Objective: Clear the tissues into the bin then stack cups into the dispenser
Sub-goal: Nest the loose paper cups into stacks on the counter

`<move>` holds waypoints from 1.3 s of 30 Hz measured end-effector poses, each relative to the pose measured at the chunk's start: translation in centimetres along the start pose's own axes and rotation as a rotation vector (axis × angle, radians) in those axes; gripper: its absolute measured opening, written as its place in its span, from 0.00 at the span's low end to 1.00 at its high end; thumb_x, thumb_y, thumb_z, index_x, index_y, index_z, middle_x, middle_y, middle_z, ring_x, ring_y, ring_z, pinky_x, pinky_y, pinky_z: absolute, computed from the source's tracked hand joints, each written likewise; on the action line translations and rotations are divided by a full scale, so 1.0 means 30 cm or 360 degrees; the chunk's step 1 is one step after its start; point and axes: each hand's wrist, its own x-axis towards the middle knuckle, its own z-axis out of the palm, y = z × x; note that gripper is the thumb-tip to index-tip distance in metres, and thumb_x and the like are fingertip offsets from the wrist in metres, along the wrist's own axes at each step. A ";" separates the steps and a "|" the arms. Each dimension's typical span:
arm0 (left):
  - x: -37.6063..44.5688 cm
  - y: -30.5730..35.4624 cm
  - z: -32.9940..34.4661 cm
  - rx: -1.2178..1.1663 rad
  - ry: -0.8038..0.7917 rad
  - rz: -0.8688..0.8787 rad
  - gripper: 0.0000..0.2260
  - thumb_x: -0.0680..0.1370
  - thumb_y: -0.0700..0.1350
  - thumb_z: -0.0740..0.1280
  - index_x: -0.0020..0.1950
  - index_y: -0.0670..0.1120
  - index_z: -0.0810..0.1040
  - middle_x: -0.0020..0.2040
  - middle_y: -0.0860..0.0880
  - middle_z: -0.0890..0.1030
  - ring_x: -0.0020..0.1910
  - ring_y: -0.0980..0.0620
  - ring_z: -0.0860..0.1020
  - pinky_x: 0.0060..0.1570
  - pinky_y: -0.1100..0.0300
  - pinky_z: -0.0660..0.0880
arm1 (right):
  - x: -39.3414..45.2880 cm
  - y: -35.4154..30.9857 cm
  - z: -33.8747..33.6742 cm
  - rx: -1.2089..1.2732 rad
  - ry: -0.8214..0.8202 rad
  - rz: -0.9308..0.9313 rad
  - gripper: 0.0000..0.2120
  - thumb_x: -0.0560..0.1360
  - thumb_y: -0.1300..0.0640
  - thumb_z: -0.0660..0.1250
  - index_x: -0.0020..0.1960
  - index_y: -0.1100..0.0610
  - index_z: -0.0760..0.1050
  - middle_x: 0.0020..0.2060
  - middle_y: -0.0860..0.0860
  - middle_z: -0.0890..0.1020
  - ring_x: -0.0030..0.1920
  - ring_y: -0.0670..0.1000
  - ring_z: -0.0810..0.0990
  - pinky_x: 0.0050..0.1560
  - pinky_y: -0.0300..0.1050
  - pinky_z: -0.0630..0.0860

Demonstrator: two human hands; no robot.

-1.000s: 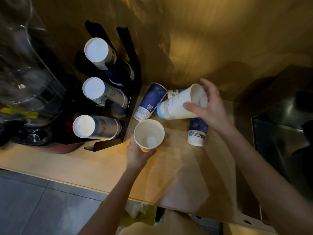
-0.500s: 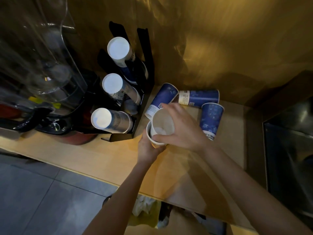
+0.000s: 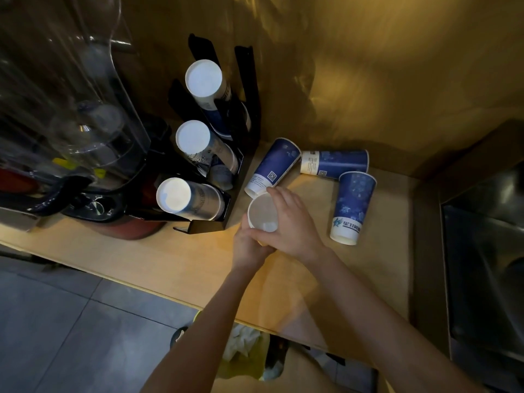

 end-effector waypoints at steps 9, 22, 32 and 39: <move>-0.007 0.011 -0.006 0.0071 -0.0008 -0.0027 0.40 0.62 0.39 0.78 0.69 0.43 0.63 0.63 0.43 0.76 0.61 0.46 0.73 0.49 0.71 0.62 | -0.003 0.073 -0.080 0.0673 -0.0087 0.0264 0.25 0.73 0.47 0.66 0.67 0.54 0.67 0.61 0.50 0.74 0.60 0.48 0.72 0.61 0.46 0.72; -0.029 0.023 0.020 -0.0165 0.0332 -0.0556 0.43 0.62 0.37 0.78 0.71 0.41 0.57 0.68 0.39 0.68 0.67 0.41 0.68 0.65 0.47 0.67 | -0.080 0.361 -0.157 0.1174 0.0450 0.0944 0.06 0.76 0.58 0.63 0.49 0.58 0.78 0.42 0.52 0.80 0.44 0.50 0.78 0.47 0.42 0.72; -0.073 0.264 0.232 -0.0215 0.0145 -0.0614 0.14 0.72 0.43 0.69 0.55 0.39 0.74 0.50 0.40 0.76 0.48 0.47 0.73 0.57 0.50 0.72 | -0.096 0.455 -0.138 0.0972 0.0868 0.1048 0.09 0.73 0.61 0.65 0.53 0.57 0.75 0.50 0.54 0.80 0.50 0.53 0.78 0.54 0.51 0.77; 0.224 0.347 0.300 0.1174 0.0130 0.0188 0.22 0.76 0.41 0.61 0.69 0.41 0.60 0.70 0.40 0.64 0.70 0.42 0.61 0.68 0.45 0.61 | -0.072 0.520 -0.112 0.0733 0.0741 0.1204 0.25 0.69 0.51 0.70 0.61 0.59 0.67 0.60 0.58 0.73 0.59 0.57 0.73 0.59 0.59 0.74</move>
